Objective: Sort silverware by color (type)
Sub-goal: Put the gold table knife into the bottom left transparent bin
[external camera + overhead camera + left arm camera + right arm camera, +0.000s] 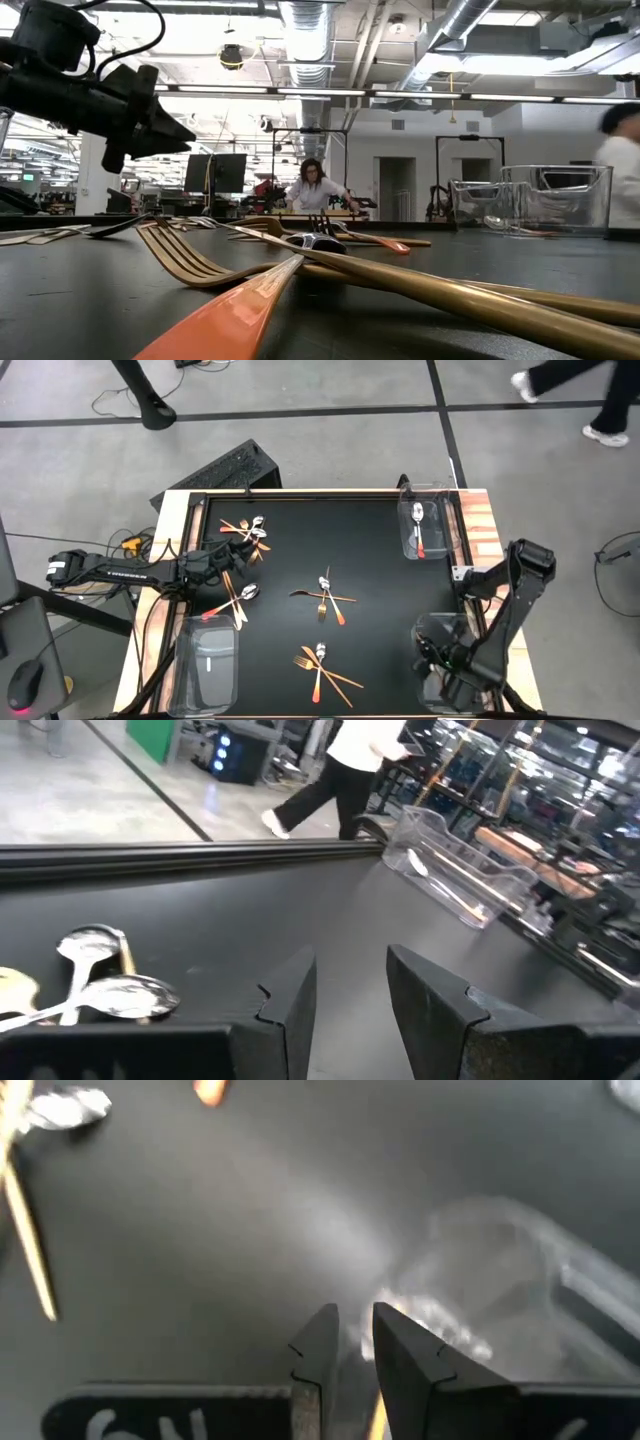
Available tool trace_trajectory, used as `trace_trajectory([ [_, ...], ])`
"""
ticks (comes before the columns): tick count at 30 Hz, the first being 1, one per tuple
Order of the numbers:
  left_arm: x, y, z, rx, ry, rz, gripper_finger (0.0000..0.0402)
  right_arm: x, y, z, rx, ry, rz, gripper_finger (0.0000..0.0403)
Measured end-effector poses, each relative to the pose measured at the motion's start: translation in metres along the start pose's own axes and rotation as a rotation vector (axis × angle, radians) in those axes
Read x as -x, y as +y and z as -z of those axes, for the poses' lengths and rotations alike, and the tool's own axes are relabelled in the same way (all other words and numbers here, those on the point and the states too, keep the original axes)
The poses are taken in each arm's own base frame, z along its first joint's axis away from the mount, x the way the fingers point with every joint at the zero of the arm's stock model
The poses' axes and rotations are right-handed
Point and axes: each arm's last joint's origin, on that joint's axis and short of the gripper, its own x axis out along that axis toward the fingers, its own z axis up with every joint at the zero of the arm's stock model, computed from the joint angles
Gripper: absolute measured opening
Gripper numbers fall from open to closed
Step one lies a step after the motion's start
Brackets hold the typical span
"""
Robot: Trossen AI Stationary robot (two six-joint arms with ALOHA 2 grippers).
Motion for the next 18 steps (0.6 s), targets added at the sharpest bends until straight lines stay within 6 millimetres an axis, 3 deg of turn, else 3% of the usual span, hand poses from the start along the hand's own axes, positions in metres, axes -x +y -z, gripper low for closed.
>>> trace_trajectory([
  [9,0.003,-0.005,0.003,-0.012,0.022,0.045,0.0112,-0.001,0.016,-0.056,0.106,-0.295,-0.098,0.0089],
  [18,0.009,-0.011,0.012,-0.061,0.087,0.095,0.0112,-0.03,0.046,-0.107,0.255,-0.323,-0.163,0.0088],
])
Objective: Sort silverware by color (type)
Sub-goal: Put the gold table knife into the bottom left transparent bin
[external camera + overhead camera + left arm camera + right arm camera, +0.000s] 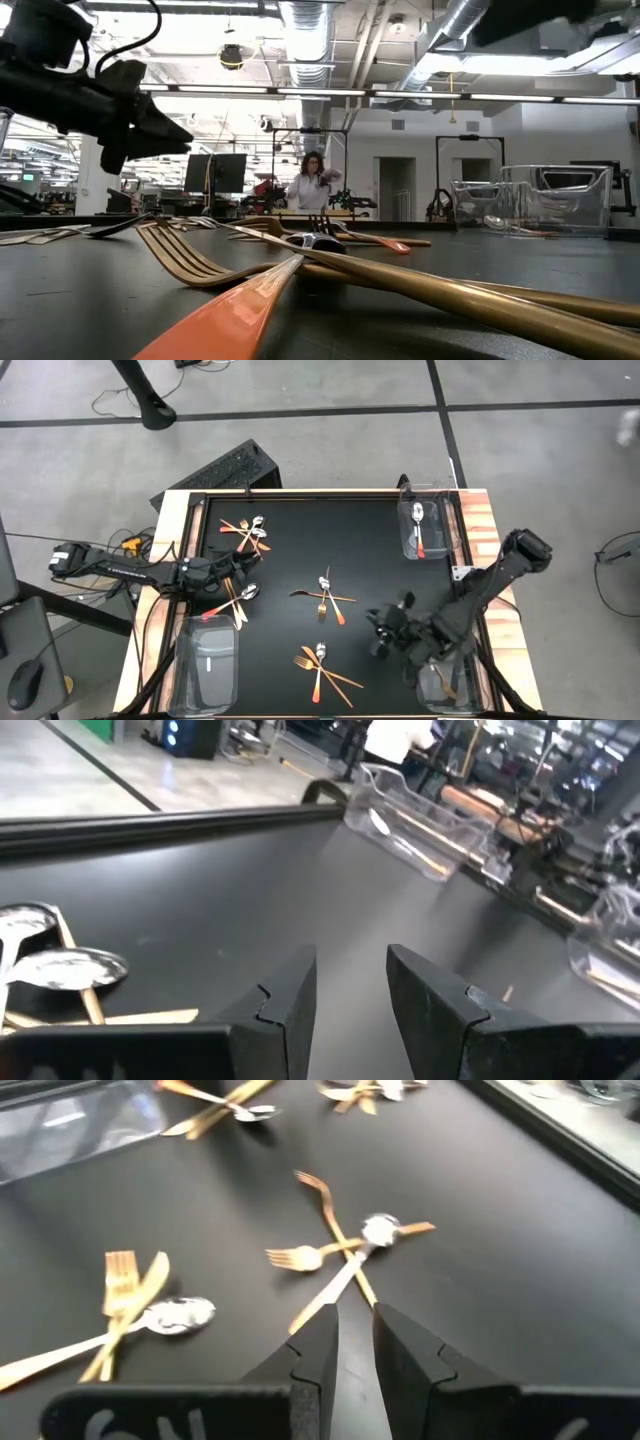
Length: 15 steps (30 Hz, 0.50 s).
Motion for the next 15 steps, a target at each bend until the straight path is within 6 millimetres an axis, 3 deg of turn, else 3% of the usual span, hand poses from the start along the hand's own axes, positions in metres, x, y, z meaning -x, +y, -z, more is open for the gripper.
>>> trace_trajectory([
  [7,0.005,-0.005,0.011,-0.005,0.086,0.04,0.0112,-0.028,-0.001,-0.027,0.016,0.058,-0.154,0.0086],
  [15,0.014,-0.004,0.026,-0.014,0.171,-0.004,0.0112,-0.053,-0.017,-0.049,-0.003,0.049,-0.154,0.0086],
])
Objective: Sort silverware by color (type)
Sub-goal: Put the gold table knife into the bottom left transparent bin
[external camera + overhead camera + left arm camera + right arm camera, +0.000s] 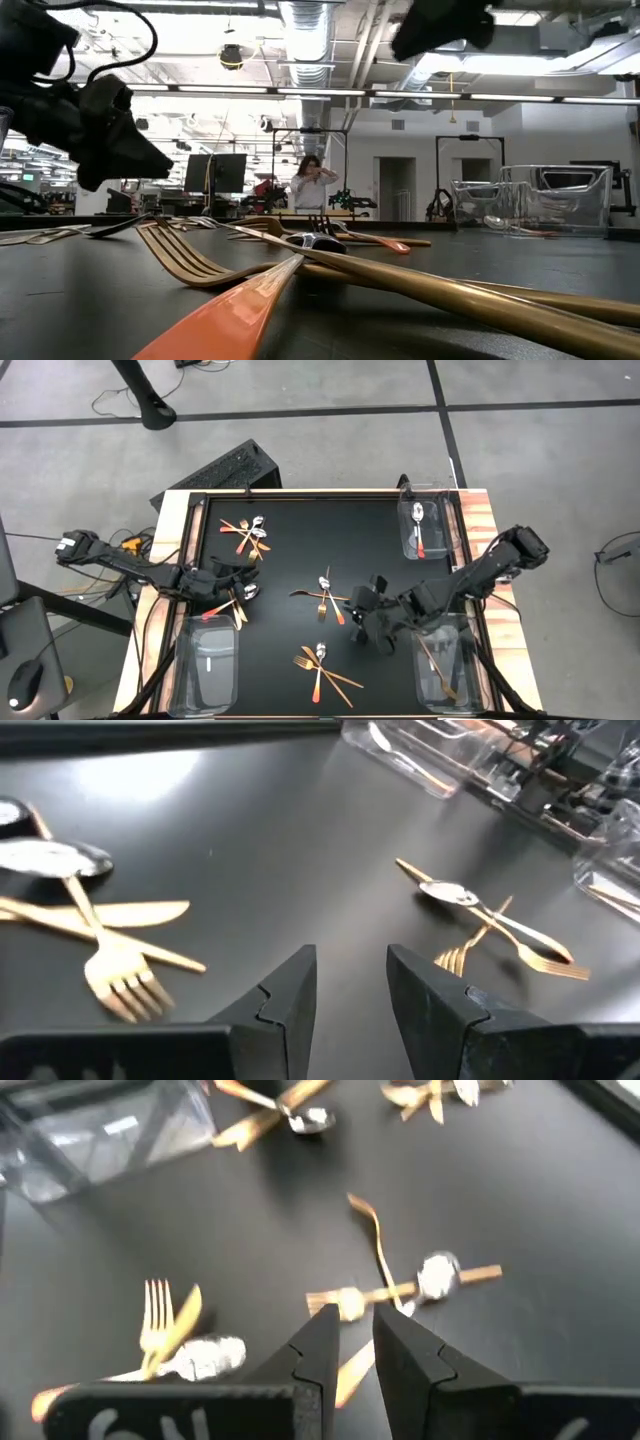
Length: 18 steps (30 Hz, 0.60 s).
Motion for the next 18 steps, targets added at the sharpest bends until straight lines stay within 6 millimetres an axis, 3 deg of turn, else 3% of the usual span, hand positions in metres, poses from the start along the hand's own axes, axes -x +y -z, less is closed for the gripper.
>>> trace_trajectory([
  [7,0.007,-0.009,0.008,0.011,0.056,0.096,0.0112,-0.025,-0.001,-0.021,0.059,-0.115,-0.08,0.0096],
  [12,0.011,-0.011,0.011,-0.014,0.065,0.115,0.0112,-0.069,0.002,-0.016,0.111,-0.106,-0.116,0.0111],
  [18,0.011,-0.009,0.013,0.024,0.063,0.071,0.0112,-0.117,-0.007,-0.012,0.044,-0.121,-0.141,0.0132],
])
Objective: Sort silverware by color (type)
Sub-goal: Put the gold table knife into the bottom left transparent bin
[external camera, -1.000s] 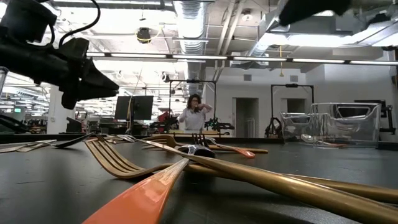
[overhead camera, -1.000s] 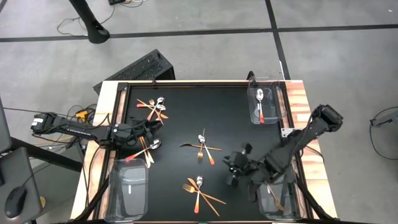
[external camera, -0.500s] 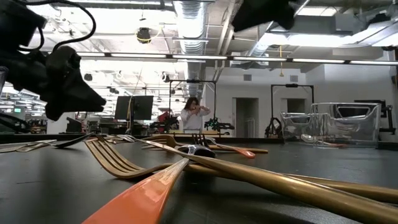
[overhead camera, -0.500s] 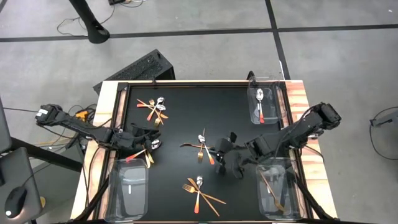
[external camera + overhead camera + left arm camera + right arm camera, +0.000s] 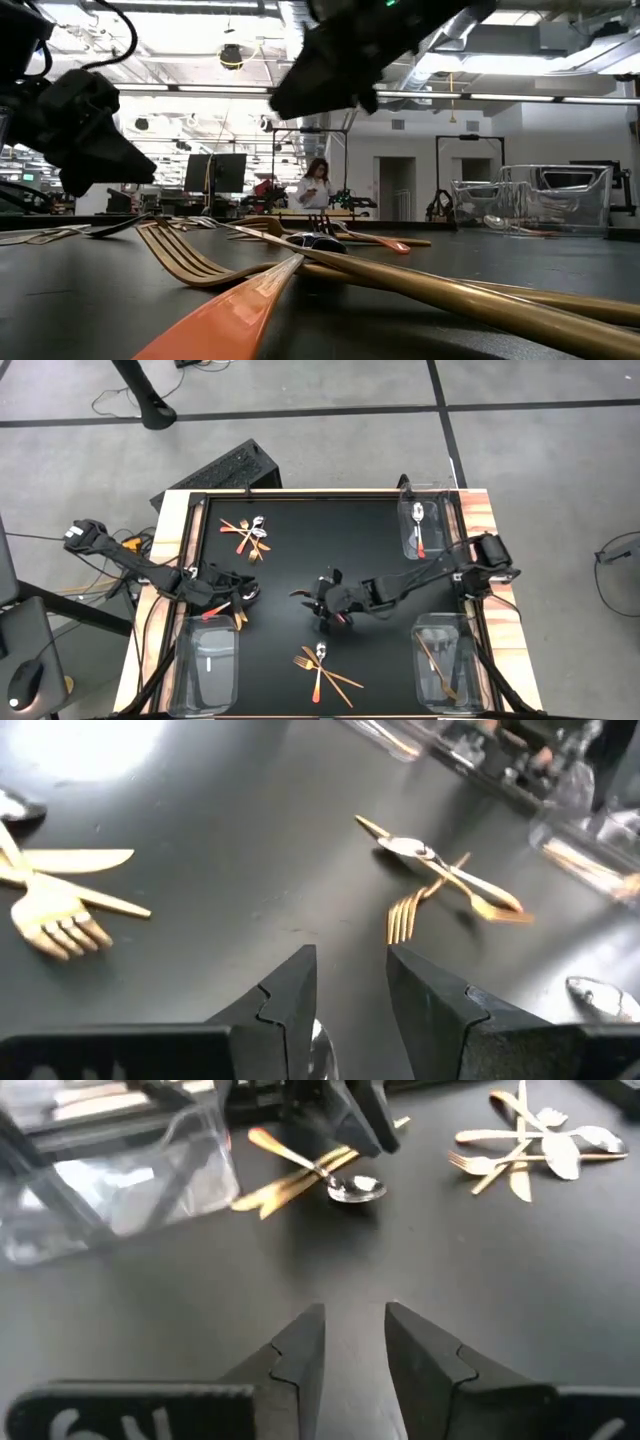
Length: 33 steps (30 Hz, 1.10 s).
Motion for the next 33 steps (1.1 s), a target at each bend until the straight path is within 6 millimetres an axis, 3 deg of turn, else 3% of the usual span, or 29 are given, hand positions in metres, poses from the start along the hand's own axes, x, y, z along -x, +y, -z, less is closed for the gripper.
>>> trace_trajectory([
  [5,0.001,0.0,-0.007,0.071,0.033,-0.106,0.0112,-0.015,-0.008,0.01,-0.043,0.033,0.033,0.0143],
  [8,0.005,-0.007,-0.024,0.139,0.071,-0.162,0.0112,-0.016,-0.011,0.01,-0.06,0.031,0.066,0.0144],
  [14,0.014,-0.015,-0.051,0.106,0.201,-0.317,0.0112,-0.017,-0.016,0.008,-0.056,0.013,0.11,0.0143],
  [26,-0.014,-0.018,-0.053,0.103,0.578,-0.544,0.0112,-0.018,-0.019,0.009,-0.036,0.024,0.122,0.0143],
  [33,-0.025,-0.017,-0.049,0.111,0.702,-0.69,0.0112,-0.021,-0.019,0.013,-0.023,0.044,0.131,0.0143],
])
